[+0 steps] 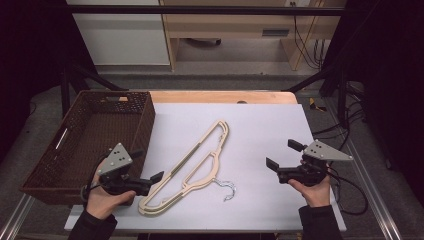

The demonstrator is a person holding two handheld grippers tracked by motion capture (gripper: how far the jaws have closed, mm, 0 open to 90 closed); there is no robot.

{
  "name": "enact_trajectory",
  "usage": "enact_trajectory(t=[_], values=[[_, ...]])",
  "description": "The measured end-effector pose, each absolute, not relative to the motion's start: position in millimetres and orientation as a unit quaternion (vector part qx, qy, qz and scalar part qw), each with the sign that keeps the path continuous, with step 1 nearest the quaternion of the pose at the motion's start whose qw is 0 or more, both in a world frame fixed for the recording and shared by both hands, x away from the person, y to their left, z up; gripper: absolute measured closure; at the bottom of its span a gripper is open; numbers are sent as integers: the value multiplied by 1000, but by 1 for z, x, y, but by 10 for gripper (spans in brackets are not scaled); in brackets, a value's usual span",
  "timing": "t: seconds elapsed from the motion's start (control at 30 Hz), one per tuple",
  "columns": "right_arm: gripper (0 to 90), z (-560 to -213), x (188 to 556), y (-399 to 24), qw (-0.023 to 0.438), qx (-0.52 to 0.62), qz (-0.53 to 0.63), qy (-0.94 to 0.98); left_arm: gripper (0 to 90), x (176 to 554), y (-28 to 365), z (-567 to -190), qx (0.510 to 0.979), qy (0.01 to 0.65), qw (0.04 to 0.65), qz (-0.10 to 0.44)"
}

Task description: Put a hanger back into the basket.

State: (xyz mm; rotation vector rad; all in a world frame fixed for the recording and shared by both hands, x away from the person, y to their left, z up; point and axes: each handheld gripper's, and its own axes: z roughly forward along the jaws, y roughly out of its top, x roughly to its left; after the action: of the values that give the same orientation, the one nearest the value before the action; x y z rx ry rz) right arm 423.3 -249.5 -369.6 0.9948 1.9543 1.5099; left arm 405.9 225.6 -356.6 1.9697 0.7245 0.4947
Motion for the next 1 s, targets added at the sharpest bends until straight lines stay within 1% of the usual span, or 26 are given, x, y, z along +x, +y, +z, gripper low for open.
enact_trajectory(t=[0.33,0.37,0.6,0.63,0.67,0.8,1.0], values=[[18,-370,424,-248,234,360,548,718,105,409,197,-380,841,289,426,167],[18,-370,424,-248,233,360,548,718,128,410,193,-385,849,287,412,161],[18,-371,424,-247,232,362,547,718,178,413,184,-400,862,283,390,157],[18,-371,424,-246,232,360,547,719,227,413,183,-403,867,279,385,150],[18,-372,424,-246,232,358,546,721,244,414,181,-407,871,276,379,144],[18,-373,424,-244,230,359,545,722,260,416,174,-421,886,256,357,147],[17,-373,425,-243,230,360,543,723,279,421,171,-431,895,267,336,126]])
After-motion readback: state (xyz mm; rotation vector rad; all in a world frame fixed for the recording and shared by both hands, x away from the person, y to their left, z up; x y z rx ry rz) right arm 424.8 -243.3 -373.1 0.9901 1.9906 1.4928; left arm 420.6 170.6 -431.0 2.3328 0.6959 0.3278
